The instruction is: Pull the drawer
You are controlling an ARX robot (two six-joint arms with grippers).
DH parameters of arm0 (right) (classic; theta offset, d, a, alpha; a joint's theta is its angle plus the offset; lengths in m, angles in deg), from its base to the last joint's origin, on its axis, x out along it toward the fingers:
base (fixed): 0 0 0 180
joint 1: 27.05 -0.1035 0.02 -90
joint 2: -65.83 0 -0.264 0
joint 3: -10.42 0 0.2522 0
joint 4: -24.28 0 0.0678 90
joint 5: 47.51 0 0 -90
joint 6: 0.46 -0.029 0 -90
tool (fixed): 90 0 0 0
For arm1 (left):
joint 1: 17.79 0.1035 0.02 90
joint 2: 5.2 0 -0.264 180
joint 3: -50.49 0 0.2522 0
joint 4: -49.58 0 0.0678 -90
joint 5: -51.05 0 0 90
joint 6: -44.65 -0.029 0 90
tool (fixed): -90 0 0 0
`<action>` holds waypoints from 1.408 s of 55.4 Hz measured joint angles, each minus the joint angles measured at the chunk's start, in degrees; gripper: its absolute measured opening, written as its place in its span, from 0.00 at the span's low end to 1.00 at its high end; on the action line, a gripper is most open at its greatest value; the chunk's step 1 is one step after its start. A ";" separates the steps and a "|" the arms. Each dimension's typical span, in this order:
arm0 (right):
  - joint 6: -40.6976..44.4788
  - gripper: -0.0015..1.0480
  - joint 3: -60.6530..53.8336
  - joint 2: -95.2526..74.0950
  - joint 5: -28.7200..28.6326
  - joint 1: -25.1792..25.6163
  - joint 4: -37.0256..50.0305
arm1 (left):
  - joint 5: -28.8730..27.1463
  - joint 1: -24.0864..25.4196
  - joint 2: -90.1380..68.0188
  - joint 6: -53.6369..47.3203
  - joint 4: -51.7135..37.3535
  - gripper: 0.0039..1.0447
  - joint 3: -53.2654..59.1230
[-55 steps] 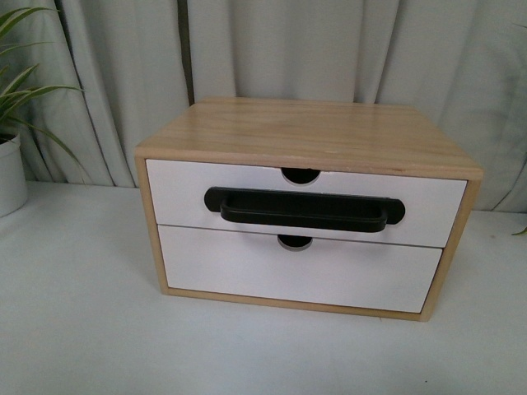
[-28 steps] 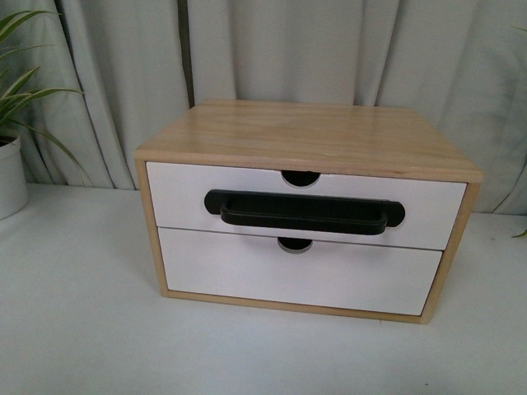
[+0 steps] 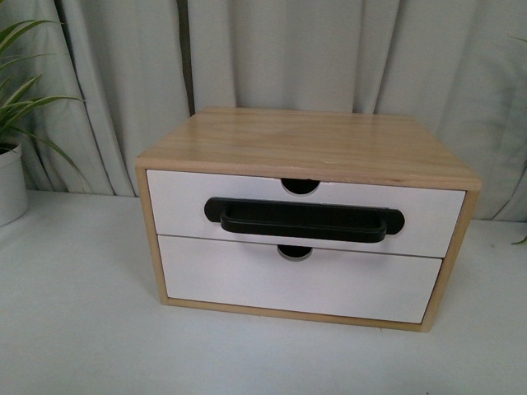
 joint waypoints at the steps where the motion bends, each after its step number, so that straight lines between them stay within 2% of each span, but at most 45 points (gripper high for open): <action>1: 0.00 0.91 0.00 0.00 0.00 0.00 0.00 | 0.00 0.00 0.00 0.00 0.00 0.95 0.00; 17: 0.04 0.91 0.00 -0.04 -0.20 0.02 -0.07 | -1.03 -0.28 -0.09 -0.11 -0.13 0.95 0.00; 19: 0.94 0.91 1.03 -1.16 -4.35 1.25 -3.13 | -9.11 -2.91 -1.11 -0.68 -2.25 0.95 0.02; 20: 1.42 0.91 1.64 -2.23 -6.69 1.92 -5.07 | -10.21 -3.74 -1.46 -0.66 -2.99 0.95 0.02; 21: 2.36 0.91 2.19 -3.32 -8.76 2.47 -6.43 | -18.05 -6.25 -2.36 -1.07 -4.72 0.95 0.02; 23: 3.61 0.91 2.73 -6.08 -12.39 3.69 -7.15 | -25.09 -9.16 -3.85 -1.64 -6.36 0.95 0.02; 25: 4.46 0.91 3.37 -8.31 -14.23 4.35 -6.80 | -27.34 -10.45 -5.70 -2.03 -7.21 0.95 0.00; 27: 5.44 0.91 4.48 -10.60 -15.96 4.68 -6.54 | -27.23 -11.10 -7.50 -2.91 -7.98 0.95 -0.04; 32: 9.31 0.91 7.52 -16.15 -20.17 5.14 -5.07 | -21.11 -12.13 -13.38 -6.62 -10.43 0.95 -0.79; 35: 11.91 0.91 9.38 -19.52 -22.80 5.33 -5.03 | -14.88 -12.00 -17.77 -10.45 -12.39 0.95 -2.54; 39: 18.16 0.91 13.40 -27.39 -26.25 4.85 -5.11 | -3.13 -9.38 -26.47 -18.10 -14.99 0.95 -7.43; 45: 23.65 0.91 18.43 -35.19 -27.80 2.89 -5.18 | 8.35 -7.37 -36.85 -27.61 -12.94 0.95 -13.51; 52: 29.33 0.91 24.55 -42.12 -30.49 0.83 -8.37 | 16.90 -6.27 -46.86 -38.25 -8.04 0.95 -19.47; 58: 33.35 0.91 28.81 -46.60 -32.68 0.37 -10.40 | 20.02 -5.95 -54.27 -47.36 -4.13 0.95 -25.20; 66: 39.78 0.91 34.34 -52.78 -34.91 0.46 -14.27 | 20.72 -7.76 -62.40 -57.51 1.73 0.95 -33.07; 78: 50.82 0.91 40.17 -60.17 -36.59 0.35 -21.62 | 22.25 -11.52 -71.19 -65.88 10.47 0.95 -42.88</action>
